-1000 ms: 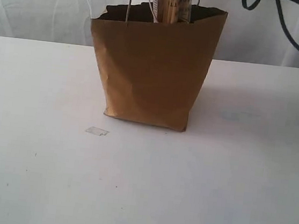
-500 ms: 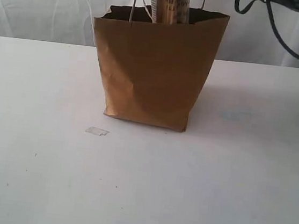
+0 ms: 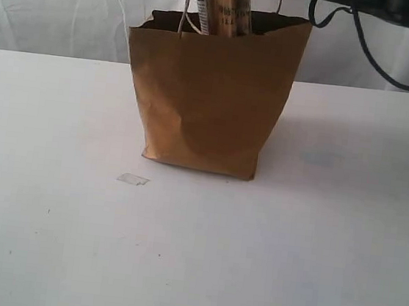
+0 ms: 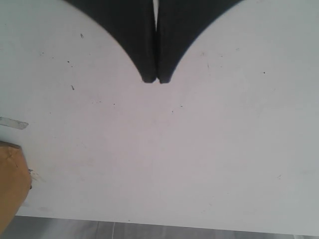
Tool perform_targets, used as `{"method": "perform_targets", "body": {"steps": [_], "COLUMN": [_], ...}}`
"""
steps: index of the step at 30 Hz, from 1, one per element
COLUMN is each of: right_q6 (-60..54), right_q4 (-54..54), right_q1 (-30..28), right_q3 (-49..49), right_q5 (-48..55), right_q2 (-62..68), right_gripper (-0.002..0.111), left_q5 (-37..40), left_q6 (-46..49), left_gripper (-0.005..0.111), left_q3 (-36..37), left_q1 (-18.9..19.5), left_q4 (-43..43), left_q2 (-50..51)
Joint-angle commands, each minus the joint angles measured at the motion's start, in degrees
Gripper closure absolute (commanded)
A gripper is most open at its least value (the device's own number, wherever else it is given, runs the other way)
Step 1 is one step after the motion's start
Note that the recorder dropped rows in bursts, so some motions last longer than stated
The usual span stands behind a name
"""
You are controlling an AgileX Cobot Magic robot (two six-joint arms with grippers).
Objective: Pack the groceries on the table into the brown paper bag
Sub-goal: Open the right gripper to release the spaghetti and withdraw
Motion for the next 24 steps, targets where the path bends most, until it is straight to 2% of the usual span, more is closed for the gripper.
{"method": "perform_targets", "body": {"steps": [1,13,22,24], "right_q6": [0.55,0.55,0.88,0.88], "right_q4": [1.04,1.04,1.04,1.04], "right_q1": [0.09,0.09,0.09,0.09], "right_q3": [0.35,0.35,0.35,0.35], "right_q5": [-3.58,-5.00,-4.99,-4.99], "right_q2": [0.65,0.89,2.15,2.40], "right_gripper": [0.081,0.057,0.057,0.061], "left_q5": [0.14,0.14,0.14,0.14], "left_q6": [-0.01,-0.01,-0.01,-0.01], "left_gripper": [0.107,0.107,0.107,0.107], "left_q3": [0.18,0.18,0.18,0.18], "left_q1": [-0.30,-0.30,-0.30,-0.30], "left_q4": [-0.65,-0.65,-0.65,-0.65], "left_q2": [-0.27,-0.27,-0.27,-0.27]}}
